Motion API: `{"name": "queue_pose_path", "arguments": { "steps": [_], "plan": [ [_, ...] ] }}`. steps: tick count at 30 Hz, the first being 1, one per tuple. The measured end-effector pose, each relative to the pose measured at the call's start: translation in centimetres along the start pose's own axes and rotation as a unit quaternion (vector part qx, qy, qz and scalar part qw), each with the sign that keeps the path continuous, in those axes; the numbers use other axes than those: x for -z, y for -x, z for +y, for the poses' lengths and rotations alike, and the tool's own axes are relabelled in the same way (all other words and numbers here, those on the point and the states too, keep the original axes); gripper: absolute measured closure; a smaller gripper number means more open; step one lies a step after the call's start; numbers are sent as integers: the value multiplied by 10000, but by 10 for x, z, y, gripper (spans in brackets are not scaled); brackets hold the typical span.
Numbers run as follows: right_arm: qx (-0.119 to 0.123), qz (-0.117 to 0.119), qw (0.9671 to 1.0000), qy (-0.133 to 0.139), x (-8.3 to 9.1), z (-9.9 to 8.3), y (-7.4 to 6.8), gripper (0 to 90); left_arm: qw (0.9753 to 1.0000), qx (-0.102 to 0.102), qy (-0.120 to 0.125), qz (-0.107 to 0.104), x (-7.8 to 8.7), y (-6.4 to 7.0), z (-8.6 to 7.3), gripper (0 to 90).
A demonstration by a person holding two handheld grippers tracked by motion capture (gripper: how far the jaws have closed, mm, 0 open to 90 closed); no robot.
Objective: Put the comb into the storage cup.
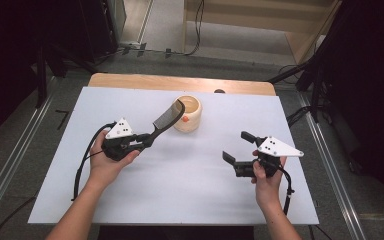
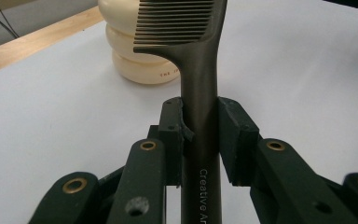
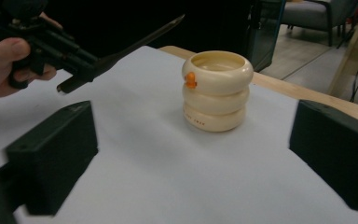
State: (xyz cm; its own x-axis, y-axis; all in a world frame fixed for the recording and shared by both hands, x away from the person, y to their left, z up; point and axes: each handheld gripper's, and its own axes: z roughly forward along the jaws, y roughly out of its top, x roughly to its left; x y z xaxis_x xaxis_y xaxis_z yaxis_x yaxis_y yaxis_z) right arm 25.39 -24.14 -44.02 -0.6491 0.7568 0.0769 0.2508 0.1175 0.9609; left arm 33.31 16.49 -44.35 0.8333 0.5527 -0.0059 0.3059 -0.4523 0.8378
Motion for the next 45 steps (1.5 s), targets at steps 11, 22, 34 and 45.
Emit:
{"name": "queue_pose_path", "arguments": {
  "steps": [11,22,34,45],
  "plan": [
    [-260,333,9991,64,-25,8,-3,0,9997,132,228,20,-9,12,-3,724],
    [-634,498,9967,-102,-56,20,-9,0,9988,63,491,-14,-23,34,5,724],
    [-1254,622,9900,-165,-76,25,-14,111,9979,116,633,90,-34,45,5,723],
    [-1680,253,9849,-335,-87,33,-15,415,9967,60,809,78,-40,59,11,723]
  ]
}}
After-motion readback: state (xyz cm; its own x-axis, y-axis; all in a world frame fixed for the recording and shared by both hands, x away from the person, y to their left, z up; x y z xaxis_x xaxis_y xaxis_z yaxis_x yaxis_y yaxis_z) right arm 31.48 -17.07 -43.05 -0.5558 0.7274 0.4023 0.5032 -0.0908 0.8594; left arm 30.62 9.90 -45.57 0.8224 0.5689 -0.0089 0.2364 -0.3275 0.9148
